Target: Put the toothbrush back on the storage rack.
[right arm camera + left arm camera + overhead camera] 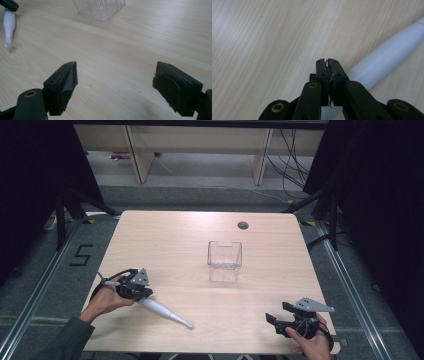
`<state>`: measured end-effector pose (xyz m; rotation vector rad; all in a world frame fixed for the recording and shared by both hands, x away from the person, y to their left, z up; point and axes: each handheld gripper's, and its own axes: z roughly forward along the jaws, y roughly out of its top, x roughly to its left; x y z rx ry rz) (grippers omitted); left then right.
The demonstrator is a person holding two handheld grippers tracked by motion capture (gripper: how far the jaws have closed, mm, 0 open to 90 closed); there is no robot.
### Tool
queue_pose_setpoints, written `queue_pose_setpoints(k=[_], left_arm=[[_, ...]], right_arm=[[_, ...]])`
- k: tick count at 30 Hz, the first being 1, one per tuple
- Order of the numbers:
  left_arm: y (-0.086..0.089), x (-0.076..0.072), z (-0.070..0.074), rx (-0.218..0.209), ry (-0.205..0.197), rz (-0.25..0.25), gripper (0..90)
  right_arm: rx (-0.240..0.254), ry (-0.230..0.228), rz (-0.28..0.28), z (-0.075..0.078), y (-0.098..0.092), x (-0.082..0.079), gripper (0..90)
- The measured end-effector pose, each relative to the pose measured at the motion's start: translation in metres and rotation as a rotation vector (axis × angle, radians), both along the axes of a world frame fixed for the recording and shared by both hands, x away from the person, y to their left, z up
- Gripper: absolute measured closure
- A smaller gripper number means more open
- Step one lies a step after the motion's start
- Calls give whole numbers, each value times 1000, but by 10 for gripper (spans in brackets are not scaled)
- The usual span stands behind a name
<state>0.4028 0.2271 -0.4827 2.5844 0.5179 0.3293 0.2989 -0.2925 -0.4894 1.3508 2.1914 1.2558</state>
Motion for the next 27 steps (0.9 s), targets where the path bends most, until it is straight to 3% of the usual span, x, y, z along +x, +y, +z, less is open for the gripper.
queue_pose_setpoints(k=[4,5,6,11,14,15,16,18,20,23,24,27], left_arm=[[2,-7,1,13,22,-19,858],[2,-7,1,13,22,-19,854],[3,-11,2,13,27,-27,853],[5,-18,5,1,27,-26,841],[5,-21,5,-10,33,-22,839],[5,-22,5,-20,36,-16,837],[4,-24,4,-44,43,-2,834],[5,-23,6,-30,56,-7,817],[4,-25,5,-56,72,24,803],[5,-23,7,-31,74,23,797],[5,-23,7,-30,74,28,795],[6,-22,8,-30,73,34,793]], right_arm=[[-5,-13,11,0,-1,1,195],[1,4,-1,0,0,-1,195],[-18,-29,13,0,-2,1,195],[10,17,-8,1,1,-1,195],[-9,-16,4,0,0,1,195],[7,9,-1,0,1,-1,195],[-17,-28,13,0,-1,2,195],[0,3,0,0,0,0,195],[5,-27,5,-1,0,1,195],[6,-24,6,-1,1,1,196],[2,4,9,0,1,0,196],[-9,-12,11,-1,0,1,196]])
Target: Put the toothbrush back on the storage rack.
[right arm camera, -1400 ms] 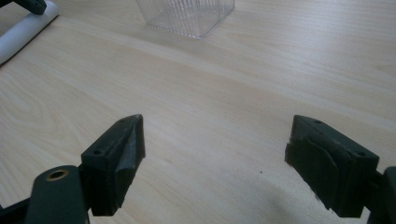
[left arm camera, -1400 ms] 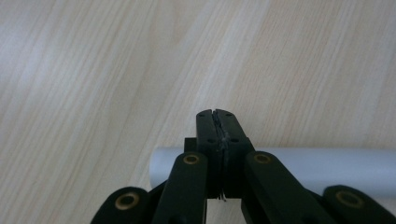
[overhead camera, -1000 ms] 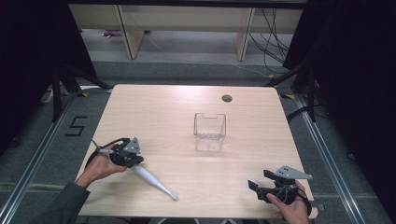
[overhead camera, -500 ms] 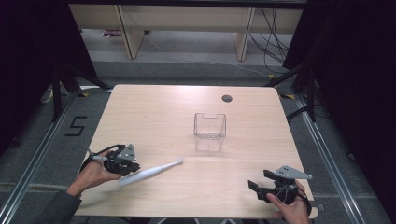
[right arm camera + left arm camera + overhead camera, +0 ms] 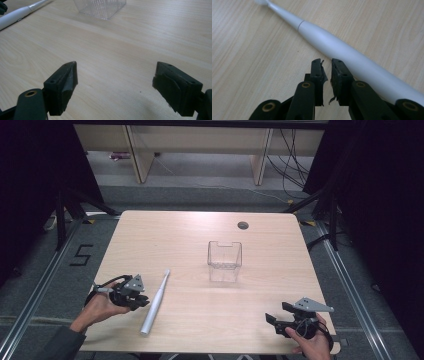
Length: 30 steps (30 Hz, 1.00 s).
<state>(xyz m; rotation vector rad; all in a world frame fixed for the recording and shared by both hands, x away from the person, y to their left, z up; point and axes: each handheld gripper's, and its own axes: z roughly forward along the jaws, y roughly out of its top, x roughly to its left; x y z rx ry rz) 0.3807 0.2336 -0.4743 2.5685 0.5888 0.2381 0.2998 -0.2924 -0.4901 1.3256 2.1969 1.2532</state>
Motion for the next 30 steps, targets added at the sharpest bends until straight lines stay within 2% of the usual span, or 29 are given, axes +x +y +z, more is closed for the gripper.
queue_pose_setpoints(k=[1,2,4,5,9,15,26,30], left_arm=[[-1,-1,-1,-25,3,18,793],[0,0,0,3,-2,-1,792],[-1,0,-1,-4,2,8,791],[-1,1,-1,8,3,0,790],[-1,2,-2,-2,4,11,788],[-2,4,-2,18,2,-3,788],[-2,4,-4,23,11,1,779],[1,4,-1,10,19,24,745]], right_arm=[[0,0,0,0,0,0,196],[0,0,0,0,0,0,196],[0,0,0,0,0,0,196],[0,0,0,0,0,0,196],[3,10,-3,1,0,-1,196],[-1,1,0,0,0,0,196],[3,8,-2,1,0,0,196],[7,6,-2,0,0,0,196]])
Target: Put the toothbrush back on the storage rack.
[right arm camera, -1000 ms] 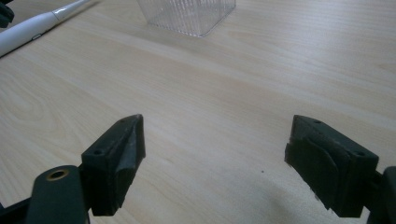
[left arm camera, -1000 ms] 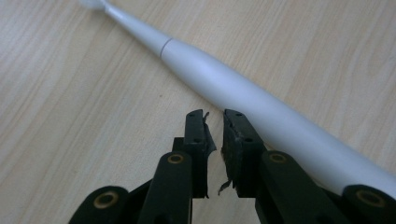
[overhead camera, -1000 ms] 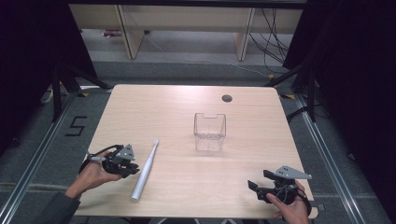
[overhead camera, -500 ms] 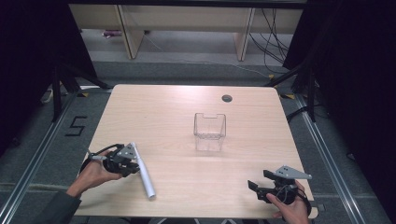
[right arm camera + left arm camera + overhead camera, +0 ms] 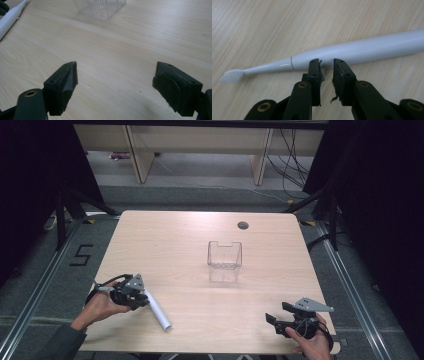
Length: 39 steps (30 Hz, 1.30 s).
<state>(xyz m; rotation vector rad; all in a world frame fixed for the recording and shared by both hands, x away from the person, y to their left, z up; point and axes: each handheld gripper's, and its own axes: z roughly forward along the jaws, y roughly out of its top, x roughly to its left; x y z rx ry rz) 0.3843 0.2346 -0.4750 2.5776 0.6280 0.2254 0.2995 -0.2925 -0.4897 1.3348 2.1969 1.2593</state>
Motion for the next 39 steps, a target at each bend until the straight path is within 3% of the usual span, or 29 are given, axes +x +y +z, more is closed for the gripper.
queue_pose_setpoints(k=[2,3,4,5,6,7,8,9,10,12,15,17,23,25,27,29,32,33,36,37,39], left_arm=[[3,2,4,-13,19,34,695],[4,2,6,-37,37,75,649],[4,2,6,-37,37,75,599],[5,3,9,-58,86,159,535],[5,3,9,-58,86,159,470],[5,5,12,-86,110,226,429],[5,5,12,-86,110,226,399],[5,6,15,-102,140,291,359],[4,5,16,-100,151,307,344],[0,3,17,-101,165,332,334],[-7,2,16,-88,199,346,307],[-9,2,15,-87,202,355,292],[-18,10,4,-81,244,432,213],[-20,12,3,-76,269,436,211],[-19,15,3,-81,258,425,212],[-20,16,1,-81,280,443,201],[-21,17,0,-81,264,454,199],[-21,18,0,-62,255,435,198],[-23,21,-3,-62,277,464,181],[-22,24,-3,-57,277,446,169],[-23,25,-4,-72,265,453,187]], right_arm=[[2,4,-1,0,0,0,196],[1,16,0,0,1,0,197],[4,22,-2,1,1,-1,197],[-7,-4,0,0,0,0,197],[2,-12,-2,-1,0,1,197],[11,-7,-3,-1,1,0,196],[11,-7,-3,-1,1,0,196],[-13,0,-11,1,0,0,197],[4,-19,-3,-1,0,1,197],[1,-15,-2,-1,0,1,197],[-10,14,-1,0,1,0,197],[-17,-11,14,-1,0,2,197],[-25,-16,19,-1,-1,2,197],[-21,-8,15,0,0,1,200],[-22,-10,19,0,0,1,204],[-26,-10,20,0,1,2,204],[-35,-9,21,0,0,2,205],[-25,-16,23,-1,1,2,207],[-24,-20,22,-2,1,3,209],[-33,-16,22,-2,0,2,210],[-32,-16,22,-2,0,2,211]])
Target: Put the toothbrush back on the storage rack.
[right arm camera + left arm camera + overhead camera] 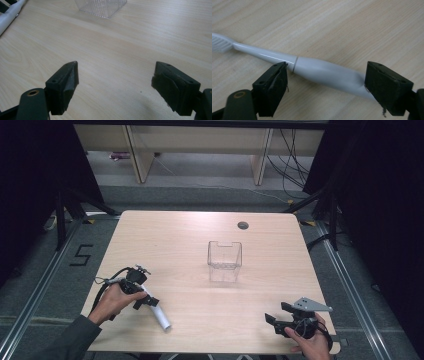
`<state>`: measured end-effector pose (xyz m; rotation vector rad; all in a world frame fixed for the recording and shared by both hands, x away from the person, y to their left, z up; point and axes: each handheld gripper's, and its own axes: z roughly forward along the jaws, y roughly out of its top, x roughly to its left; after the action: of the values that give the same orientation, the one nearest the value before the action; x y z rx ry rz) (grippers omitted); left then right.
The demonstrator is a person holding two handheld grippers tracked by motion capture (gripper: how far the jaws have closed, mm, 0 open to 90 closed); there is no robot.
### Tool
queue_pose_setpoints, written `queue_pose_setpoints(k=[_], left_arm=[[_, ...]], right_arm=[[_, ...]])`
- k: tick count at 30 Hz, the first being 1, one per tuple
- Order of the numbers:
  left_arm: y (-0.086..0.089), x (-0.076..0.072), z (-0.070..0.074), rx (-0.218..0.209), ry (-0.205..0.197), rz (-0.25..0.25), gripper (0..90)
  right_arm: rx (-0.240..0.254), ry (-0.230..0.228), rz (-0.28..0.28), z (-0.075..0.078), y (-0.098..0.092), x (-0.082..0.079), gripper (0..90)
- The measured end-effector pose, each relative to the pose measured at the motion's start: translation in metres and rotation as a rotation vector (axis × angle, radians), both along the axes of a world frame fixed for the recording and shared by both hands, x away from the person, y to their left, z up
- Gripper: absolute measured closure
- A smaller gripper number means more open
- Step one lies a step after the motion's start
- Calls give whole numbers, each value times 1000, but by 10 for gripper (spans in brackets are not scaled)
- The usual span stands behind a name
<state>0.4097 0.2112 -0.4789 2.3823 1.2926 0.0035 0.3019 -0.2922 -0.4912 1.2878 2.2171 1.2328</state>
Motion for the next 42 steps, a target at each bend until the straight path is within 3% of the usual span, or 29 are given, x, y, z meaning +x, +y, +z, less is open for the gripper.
queue_pose_setpoints(k=[3,7,8,10,14,16,17,20,21,22,23,24,27,29,36,42], left_arm=[[-1,3,-1,3,6,-2,196],[-4,3,-3,14,27,-3,219],[-3,3,-4,23,19,-28,234],[-5,2,-4,32,38,-25,243],[-6,1,-5,58,36,-55,284],[-6,0,-5,66,47,-73,311],[-6,-1,-5,65,43,-74,320],[-6,-1,-4,76,50,-89,366],[-5,0,-4,88,38,-119,385],[-6,-1,-3,85,60,-103,405],[-5,-1,-4,89,50,-109,422],[-5,-1,-4,90,56,-114,438],[-4,-1,-3,109,45,-152,476],[-4,-2,-4,111,42,-153,498],[-6,-2,0,146,42,-202,593],[-8,0,0,170,61,-235,617]], right_arm=[[3,20,4,0,1,0,212],[4,8,2,1,0,-1,212],[-5,9,-1,1,0,-1,212],[6,1,2,0,0,0,211],[15,1,1,-1,1,0,211],[1,5,1,0,1,0,211],[22,27,3,0,2,0,211],[10,9,2,1,1,-1,210],[8,6,3,1,1,0,210],[10,3,1,0,1,0,210],[44,31,-9,0,4,-2,210],[48,39,-9,0,4,-2,210],[27,48,-18,1,3,-3,210],[23,13,0,-1,2,0,211],[21,16,-3,-1,2,0,211],[20,19,-1,0,2,0,211]])
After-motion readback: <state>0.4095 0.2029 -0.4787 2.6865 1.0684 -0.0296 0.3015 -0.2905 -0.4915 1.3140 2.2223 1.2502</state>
